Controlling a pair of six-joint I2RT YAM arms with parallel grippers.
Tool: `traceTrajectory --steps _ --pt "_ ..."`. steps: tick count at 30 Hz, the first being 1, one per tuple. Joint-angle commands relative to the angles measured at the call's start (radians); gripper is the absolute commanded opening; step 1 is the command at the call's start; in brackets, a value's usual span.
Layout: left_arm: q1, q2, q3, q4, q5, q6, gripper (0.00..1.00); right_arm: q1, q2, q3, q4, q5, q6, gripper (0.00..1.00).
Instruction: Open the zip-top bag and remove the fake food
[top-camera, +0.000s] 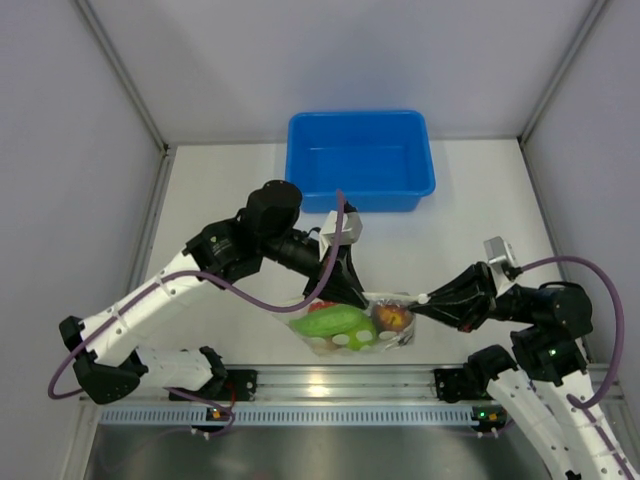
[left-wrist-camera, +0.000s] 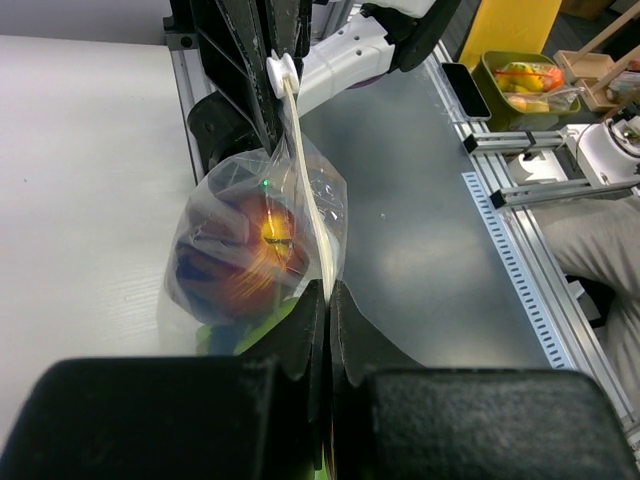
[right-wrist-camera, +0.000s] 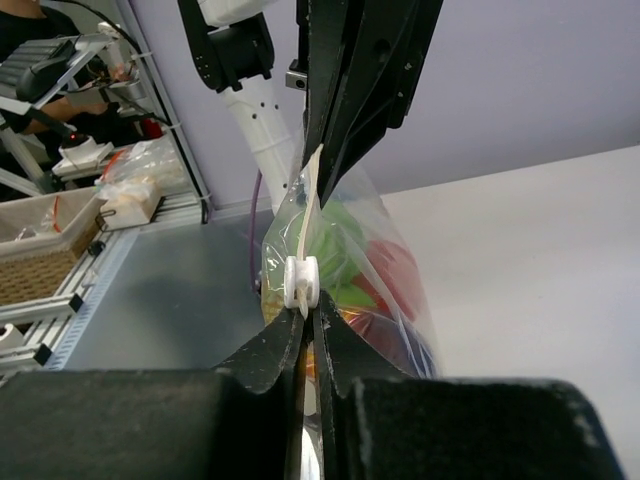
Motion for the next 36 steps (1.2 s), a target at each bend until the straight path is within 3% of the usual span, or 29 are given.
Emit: traceTrajectory --steps 1,9,13,18,22,26,27,30,33,34,36 --pt "0.0 -0.04 -0.006 0.113 0.02 -0.017 0.0 0.022 0.008 0.006 0.067 0.014 -0.004 0.03" --pt "0.002 -0.045 -0.044 0.113 0.04 -0.003 0.0 0.022 0.007 0.023 0.032 0.05 -0.028 0.0" --pt "0.002 -0.049 -0.072 0.113 0.046 0.008 0.0 0.022 0.041 0.078 -0.112 0.079 -0.152 0.0" --pt "0.002 -0.058 -0.121 0.113 0.035 0.052 0.02 0.022 0.132 0.242 -0.506 0.158 -0.443 0.0" --pt "0.003 -0.077 -0.17 0.113 0.029 0.086 0.07 0.028 0.176 0.308 -0.614 0.221 -0.533 0.0" --pt "0.014 -0.086 -0.201 0.113 -0.04 0.103 0.23 0.054 0.247 0.361 -0.718 0.278 -0.631 0.0" --pt "0.026 -0.089 -0.202 0.113 -0.049 0.104 0.33 0.063 0.261 0.371 -0.73 0.29 -0.642 0.0" --pt "0.048 -0.083 -0.189 0.114 -0.067 0.106 0.4 0.094 0.32 0.389 -0.743 0.312 -0.66 0.0" --pt "0.055 -0.055 -0.147 0.14 -0.083 0.082 0.56 0.112 0.364 0.388 -0.743 0.333 -0.665 0.0" --pt "0.055 -0.034 -0.135 0.161 -0.096 0.074 0.66 0.115 0.373 0.385 -0.741 0.347 -0.665 0.0" --pt "0.054 -0.006 -0.091 0.2 -0.118 0.048 0.71 0.124 0.393 0.379 -0.727 0.349 -0.668 0.0"
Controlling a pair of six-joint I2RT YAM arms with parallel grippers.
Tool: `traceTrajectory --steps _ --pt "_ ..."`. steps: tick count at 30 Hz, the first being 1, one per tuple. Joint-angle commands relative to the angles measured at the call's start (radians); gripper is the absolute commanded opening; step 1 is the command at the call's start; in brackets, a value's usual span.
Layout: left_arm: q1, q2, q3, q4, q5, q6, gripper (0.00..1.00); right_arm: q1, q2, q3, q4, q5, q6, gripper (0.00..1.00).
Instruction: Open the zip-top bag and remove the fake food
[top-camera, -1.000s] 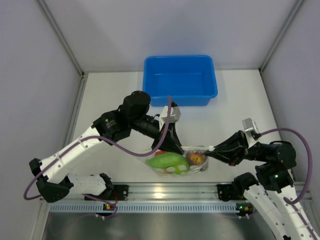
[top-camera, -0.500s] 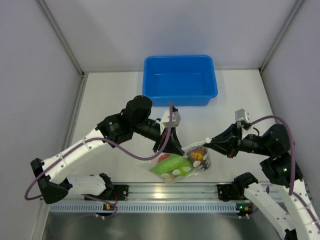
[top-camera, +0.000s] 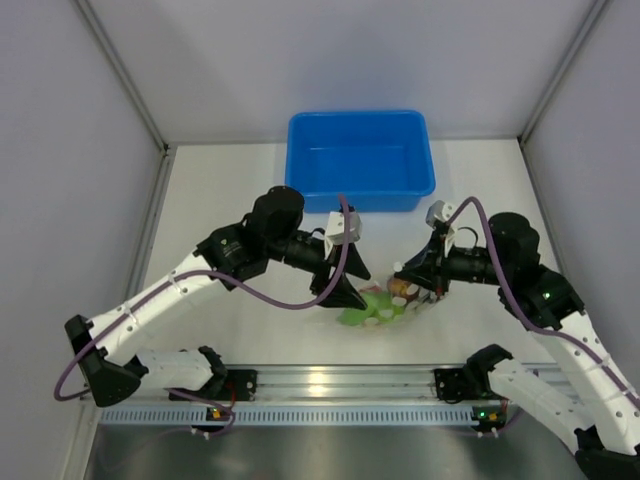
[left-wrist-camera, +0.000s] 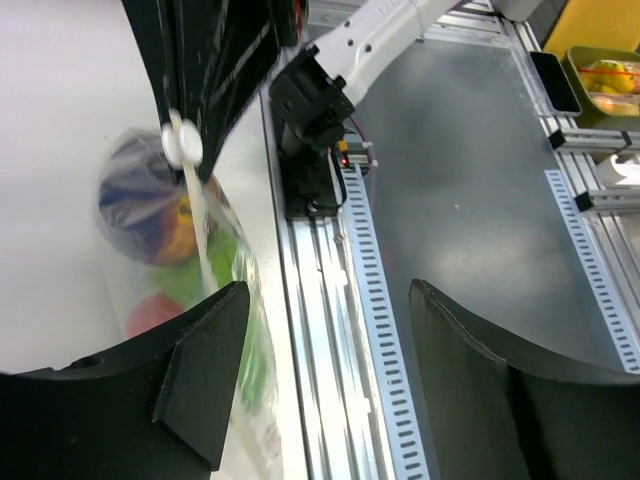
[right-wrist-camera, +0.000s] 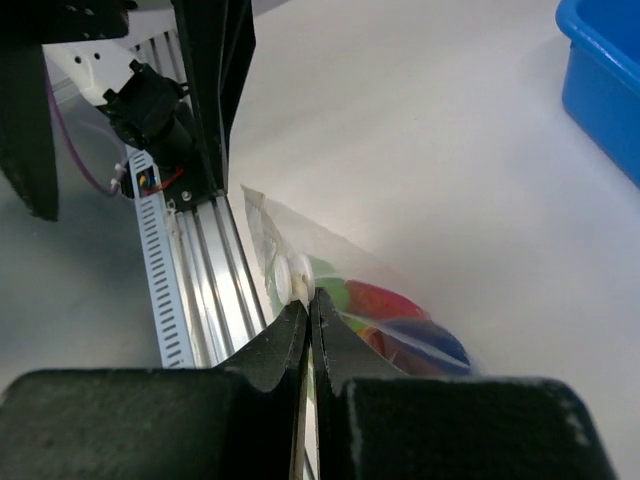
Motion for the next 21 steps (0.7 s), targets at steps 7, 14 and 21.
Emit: traceTrajectory --steps 7,14,21 --pt "-0.007 0.17 0.177 0.192 -0.057 -0.074 0.68 0.057 0.034 0.018 0.057 0.041 -0.04 0.0" --pt "-0.013 0.221 0.205 0.227 -0.054 -0.076 0.52 0.08 0.035 0.013 0.06 0.043 -0.046 0.0" --pt "-0.013 0.245 0.207 0.232 -0.057 -0.079 0.37 0.086 0.023 0.004 0.077 0.041 -0.043 0.0"
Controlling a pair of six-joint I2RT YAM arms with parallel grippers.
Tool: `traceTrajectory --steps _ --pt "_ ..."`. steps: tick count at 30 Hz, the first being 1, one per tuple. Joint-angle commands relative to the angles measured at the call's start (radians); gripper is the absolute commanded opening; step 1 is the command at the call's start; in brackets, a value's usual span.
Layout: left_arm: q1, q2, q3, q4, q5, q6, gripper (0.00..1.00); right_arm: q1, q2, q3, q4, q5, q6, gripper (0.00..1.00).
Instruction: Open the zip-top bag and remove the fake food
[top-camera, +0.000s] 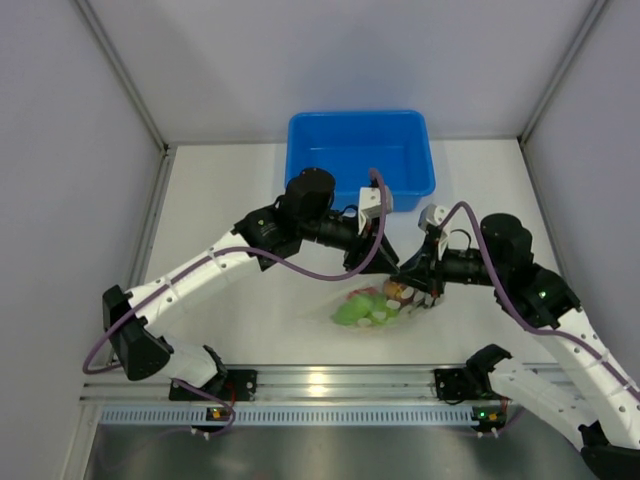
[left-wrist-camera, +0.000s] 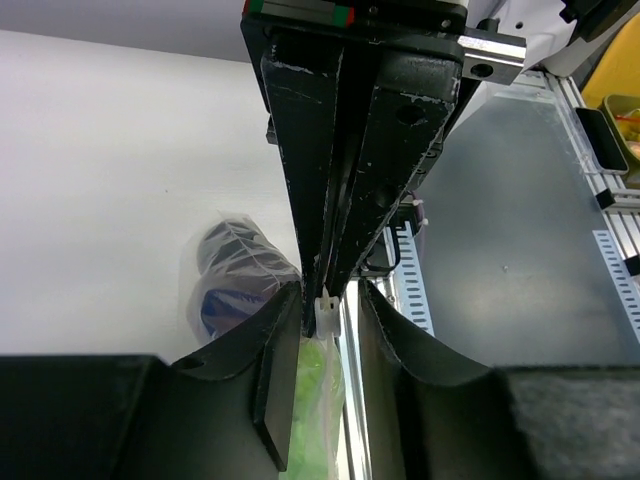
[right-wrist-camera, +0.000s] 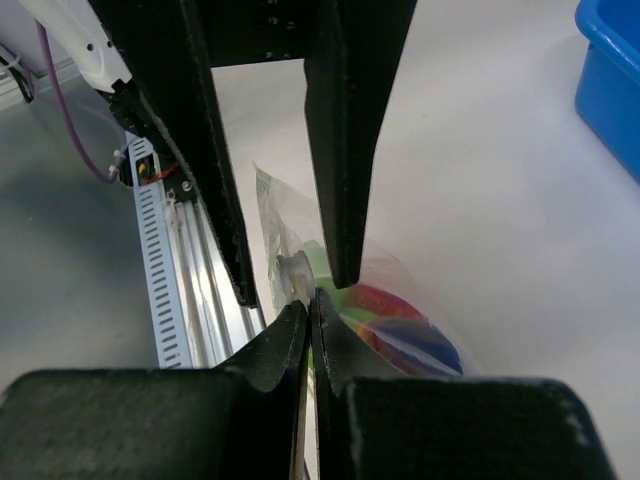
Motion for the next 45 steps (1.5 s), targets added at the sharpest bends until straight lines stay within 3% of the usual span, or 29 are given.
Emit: traceTrajectory --steps 1,11,14,18,19,20,23,31,37,41,45 --pt "-0.003 0.015 0.044 0.067 0.021 0.0 0.34 0.017 -0.018 0.004 0.069 -0.002 -0.016 0.0" --pt "-0.001 0.009 0.018 0.067 0.062 -0.006 0.34 0.015 -0.032 0.007 0.096 0.058 0.001 0.0" --pt "-0.003 -0.002 0.005 0.065 0.053 -0.002 0.22 0.017 -0.035 0.007 0.098 0.061 0.005 0.0" --pt "-0.003 -0.001 0.002 0.065 0.045 0.0 0.22 0.017 -0.043 0.008 0.103 0.064 0.01 0.0" --pt "-0.003 -0.002 0.001 0.065 0.045 0.001 0.17 0.017 -0.044 0.008 0.106 0.064 0.01 0.0" --pt "-0.003 0.001 0.001 0.067 0.047 0.003 0.05 0.017 -0.049 0.008 0.109 0.067 0.013 0.0" --pt "-0.003 -0.001 -0.007 0.067 0.042 0.01 0.0 0.017 -0.061 0.01 0.115 0.098 0.019 0.0" --pt "0.034 -0.028 -0.096 0.065 0.084 0.072 0.0 0.017 -0.084 -0.013 0.129 0.222 0.051 0.0" --pt "0.097 -0.076 -0.184 0.065 0.027 0.095 0.0 0.017 -0.109 -0.01 0.121 0.314 0.097 0.0" --pt "0.172 -0.119 -0.272 0.091 0.004 0.093 0.0 0.017 -0.141 0.005 0.113 0.4 0.11 0.0" --pt "0.264 -0.148 -0.349 0.153 0.074 0.047 0.0 0.017 -0.167 0.018 0.101 0.537 0.129 0.0"
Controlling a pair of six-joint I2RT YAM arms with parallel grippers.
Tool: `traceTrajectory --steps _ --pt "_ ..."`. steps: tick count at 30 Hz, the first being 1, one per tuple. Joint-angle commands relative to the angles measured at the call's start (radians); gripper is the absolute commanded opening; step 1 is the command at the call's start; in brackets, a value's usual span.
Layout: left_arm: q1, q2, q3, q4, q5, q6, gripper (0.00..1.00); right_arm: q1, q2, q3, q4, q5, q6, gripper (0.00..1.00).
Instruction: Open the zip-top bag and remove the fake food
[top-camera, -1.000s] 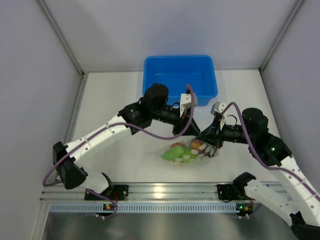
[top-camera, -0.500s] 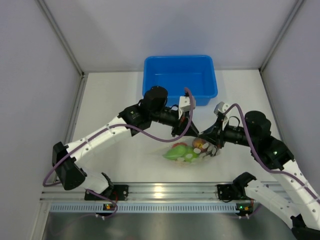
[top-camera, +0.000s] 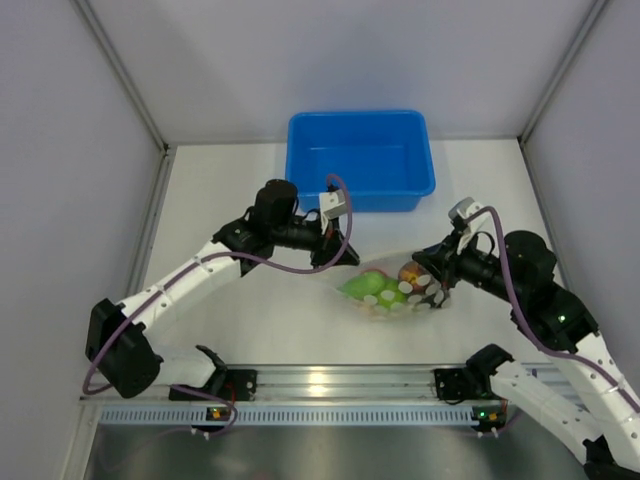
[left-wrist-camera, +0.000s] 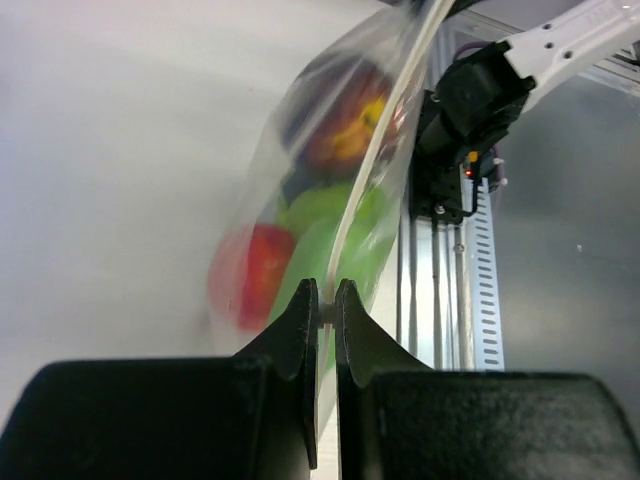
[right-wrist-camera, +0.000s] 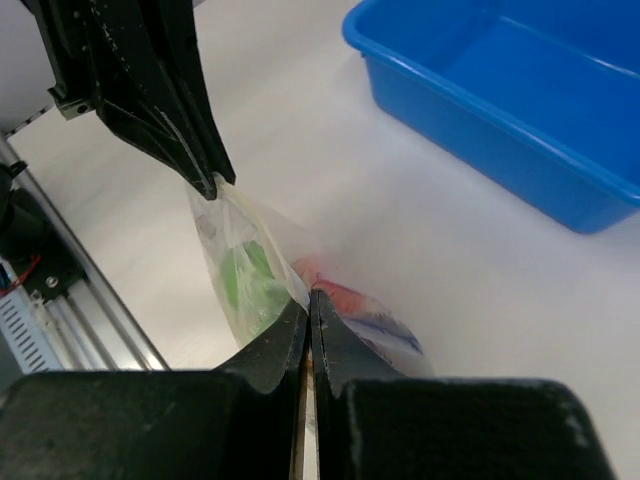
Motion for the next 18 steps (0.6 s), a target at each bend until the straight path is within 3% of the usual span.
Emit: traceTrajectory --steps 1,13,18 --pt "0.073 -0.049 -0.063 0.065 0.035 -0.012 0.0 0.01 -0.049 0.051 0.083 0.16 0.042 0.0" --pt "0.156 -0.162 -0.25 0.163 -0.083 -0.061 0.0 0.01 -0.098 0.076 0.072 0.295 0.073 0.0" --pt "0.187 -0.199 -0.315 0.243 -0.054 -0.101 0.0 0.01 -0.101 0.099 0.055 0.355 0.081 0.0"
